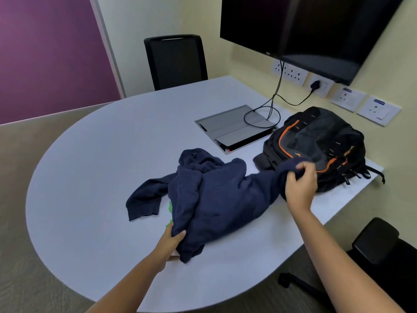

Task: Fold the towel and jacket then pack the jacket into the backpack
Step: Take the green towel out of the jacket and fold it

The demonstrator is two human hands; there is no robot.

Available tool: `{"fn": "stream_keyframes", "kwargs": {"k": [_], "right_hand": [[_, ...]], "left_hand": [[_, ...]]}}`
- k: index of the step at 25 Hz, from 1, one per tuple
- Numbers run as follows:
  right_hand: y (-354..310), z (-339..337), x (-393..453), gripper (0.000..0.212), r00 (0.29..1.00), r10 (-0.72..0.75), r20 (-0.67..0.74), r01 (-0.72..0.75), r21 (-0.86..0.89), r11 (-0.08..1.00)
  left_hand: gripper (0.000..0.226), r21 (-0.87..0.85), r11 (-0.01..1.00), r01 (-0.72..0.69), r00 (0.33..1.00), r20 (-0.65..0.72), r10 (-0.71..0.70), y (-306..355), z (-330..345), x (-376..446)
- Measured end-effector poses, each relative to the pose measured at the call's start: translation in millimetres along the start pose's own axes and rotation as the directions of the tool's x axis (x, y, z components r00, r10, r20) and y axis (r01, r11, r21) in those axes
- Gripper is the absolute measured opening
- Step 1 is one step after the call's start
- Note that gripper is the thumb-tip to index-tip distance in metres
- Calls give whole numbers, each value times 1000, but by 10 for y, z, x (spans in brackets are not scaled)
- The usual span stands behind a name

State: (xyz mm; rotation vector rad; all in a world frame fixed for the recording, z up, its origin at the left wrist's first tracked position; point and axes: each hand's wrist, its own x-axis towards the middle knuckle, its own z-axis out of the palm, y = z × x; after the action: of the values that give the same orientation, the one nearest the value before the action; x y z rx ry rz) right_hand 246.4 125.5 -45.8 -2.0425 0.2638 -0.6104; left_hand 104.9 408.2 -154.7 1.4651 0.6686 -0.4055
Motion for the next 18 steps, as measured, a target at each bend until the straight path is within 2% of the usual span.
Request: {"fn": "stream_keyframes", "kwargs": {"k": [2,4,5,6,7,8,10,11,12,13,15,18], "right_hand": [[-496,90,148,20,989,-136,-62,145,170,975],[-822,160,200,29,978,-196,-72,209,315,926],[-866,221,201,30,971,-238,-26,233,335,913],[-839,306,175,27,951,-298,77,266,280,922],[-737,426,112,27,907,-340,250,311,149,939],[-596,542,11,38,830,-304,468,347,-6,938],[-215,758,-294,76,602,-32,798,345,-223,912],[4,849,-469,91,463,103,881,349,-288,892],[209,932,-630,102,327,210,921,383,-332,862],[401,991,-764,109,224,295,929,436,-367,822],[644,1076,-884,116,138,368,919,495,-386,778],[655,1202,-775,119,74,414,907,519,-389,761]], "left_hand": [[40,-13,1000,-21,1000,-6,21,39,9,82],[44,-18,996,-83,996,-35,82,77,5,166],[45,-3,994,-112,993,-36,112,94,-2,206],[46,34,990,-137,990,-35,138,111,-2,227],[46,72,984,-163,986,-31,166,123,11,241],[46,117,976,-183,982,-28,187,148,41,235],[57,213,944,-253,964,-31,266,137,100,281],[63,263,923,-281,954,-32,299,102,139,340],[59,320,904,-284,951,-25,307,74,175,404],[45,359,890,-282,952,-9,305,47,221,451],[25,450,845,-288,947,3,322,-43,297,557],[29,522,804,-284,942,-5,336,-70,307,615]]}}
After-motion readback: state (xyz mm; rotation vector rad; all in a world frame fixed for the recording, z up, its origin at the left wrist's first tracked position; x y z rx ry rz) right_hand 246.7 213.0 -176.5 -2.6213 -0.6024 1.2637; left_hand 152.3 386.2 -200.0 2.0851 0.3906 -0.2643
